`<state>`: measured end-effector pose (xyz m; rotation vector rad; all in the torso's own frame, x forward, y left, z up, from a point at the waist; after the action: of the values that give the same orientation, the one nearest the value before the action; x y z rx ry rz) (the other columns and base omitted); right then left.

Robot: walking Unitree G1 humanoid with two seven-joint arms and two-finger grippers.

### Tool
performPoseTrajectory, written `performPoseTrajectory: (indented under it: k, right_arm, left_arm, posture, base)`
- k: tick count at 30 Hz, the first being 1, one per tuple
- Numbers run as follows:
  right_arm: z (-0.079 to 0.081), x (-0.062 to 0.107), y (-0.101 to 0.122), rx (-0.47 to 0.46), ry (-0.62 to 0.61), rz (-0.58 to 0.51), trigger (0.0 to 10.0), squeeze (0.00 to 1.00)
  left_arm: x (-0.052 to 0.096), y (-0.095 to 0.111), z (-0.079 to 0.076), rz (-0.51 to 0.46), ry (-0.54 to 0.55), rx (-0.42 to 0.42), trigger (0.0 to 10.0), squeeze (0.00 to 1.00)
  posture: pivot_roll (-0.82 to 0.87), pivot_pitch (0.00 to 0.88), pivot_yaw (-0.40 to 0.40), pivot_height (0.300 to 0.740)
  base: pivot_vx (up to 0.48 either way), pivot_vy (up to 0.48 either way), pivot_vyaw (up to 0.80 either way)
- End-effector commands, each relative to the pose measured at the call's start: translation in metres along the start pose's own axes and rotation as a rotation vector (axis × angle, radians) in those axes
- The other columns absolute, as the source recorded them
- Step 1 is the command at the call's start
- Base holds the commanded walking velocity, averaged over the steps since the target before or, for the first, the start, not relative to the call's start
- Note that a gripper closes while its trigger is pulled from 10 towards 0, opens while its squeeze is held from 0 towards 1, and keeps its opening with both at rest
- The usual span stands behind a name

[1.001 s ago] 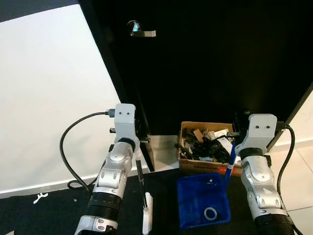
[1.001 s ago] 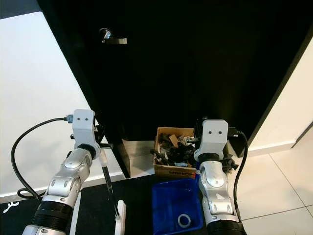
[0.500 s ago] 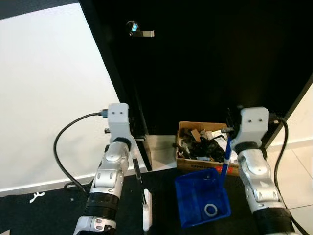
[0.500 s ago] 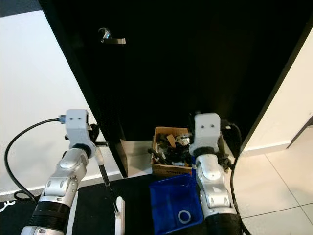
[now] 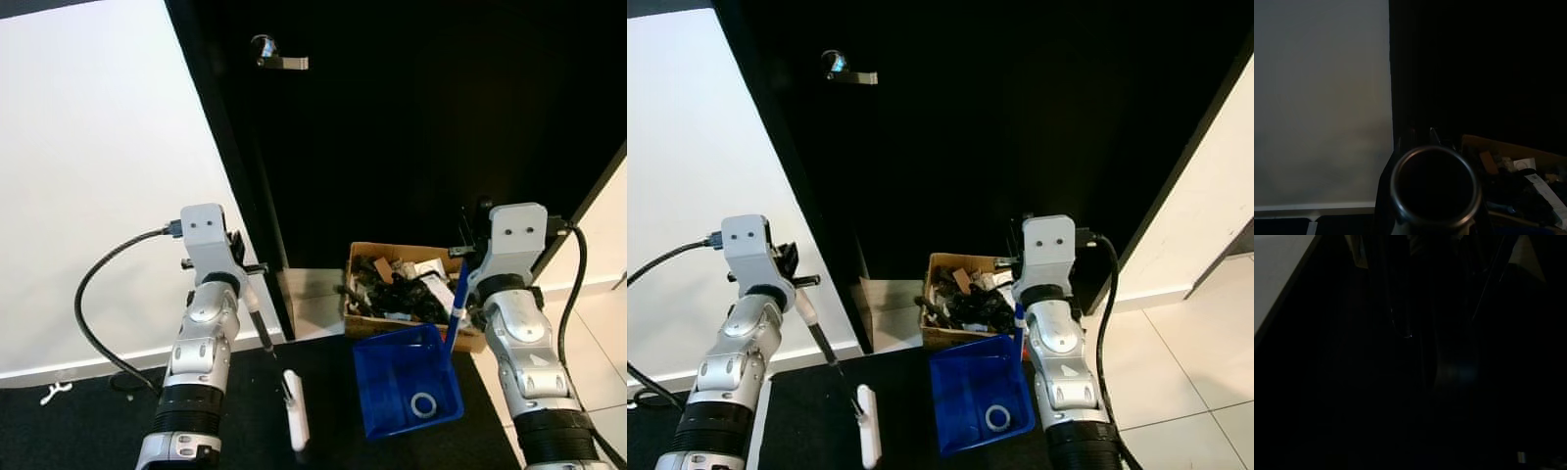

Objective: Sweep floor

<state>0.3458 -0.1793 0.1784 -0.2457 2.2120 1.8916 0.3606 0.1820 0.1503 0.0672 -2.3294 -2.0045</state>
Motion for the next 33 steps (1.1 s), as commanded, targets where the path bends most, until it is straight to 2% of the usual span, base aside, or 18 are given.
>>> performPoseTrajectory:
  k: [1,5,14,17,23,30,33]
  right_arm:
    - [-0.003,0.004,0.004,-0.028,-0.024,-0.016,10.0,0.0]
    - [-0.005,0.007,0.002,-0.041,-0.036,-0.008,10.0,0.0]
    - [-0.017,0.014,-0.004,-0.112,-0.096,0.027,10.0,0.0]
    - [-0.023,0.01,0.0,-0.124,-0.108,0.017,10.0,0.0]
    - [-0.029,0.003,0.011,-0.143,-0.13,-0.023,10.0,0.0]
    - [-0.032,0.002,0.021,-0.155,-0.135,-0.05,10.0,0.0]
    - [-0.035,0.002,0.022,-0.145,-0.128,-0.049,10.0,0.0]
  left_arm:
    - [0.002,0.003,0.008,-0.023,-0.003,-0.03,10.0,0.0]
    - [0.002,0.004,0.007,-0.03,-0.016,-0.031,10.0,0.0]
    - [0.004,0.006,-0.011,-0.048,-0.086,-0.017,10.0,0.0]
    - [0.003,0.006,-0.021,-0.054,-0.103,0.005,10.0,0.0]
    - [0.002,0.01,-0.029,-0.063,-0.127,0.015,10.0,0.0]
    - [-0.001,0.015,-0.026,-0.073,-0.127,0.013,10.0,0.0]
    - [-0.003,0.018,-0.025,-0.085,-0.115,0.019,10.0,0.0]
  posture:
    - [-0.16,0.141,0.069,0.74]
    - [-0.16,0.141,0.068,0.74]
    - [-0.18,0.128,0.059,0.74]
    - [-0.19,0.115,0.055,0.74]
    - [-0.19,0.095,0.07,0.74]
    - [-0.19,0.093,0.074,0.74]
    - [-0.21,0.101,0.053,0.74]
  base:
    - [0.0,0.0,0.0]
    - [0.0,0.0,0.0]
    - [0.0,0.0,0.0]
    - [0.0,0.0,0.0]
    - [0.0,0.0,0.0]
    - [0.0,0.0,0.0]
    - [0.0,0.0,0.0]
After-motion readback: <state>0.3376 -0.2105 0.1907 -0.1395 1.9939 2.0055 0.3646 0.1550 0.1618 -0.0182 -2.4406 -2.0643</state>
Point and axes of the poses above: a point about 5 cm out from each wrist's last joint towards the gripper, its own x axis pointing back from the gripper into the wrist, its own y axis along the axis of the wrist's last joint, z = x × y, the point moved 2 cm from there along -x, pointing out of the wrist towards the gripper, and after that the axes turned 2 degrees about x, right-handed, at the moved point
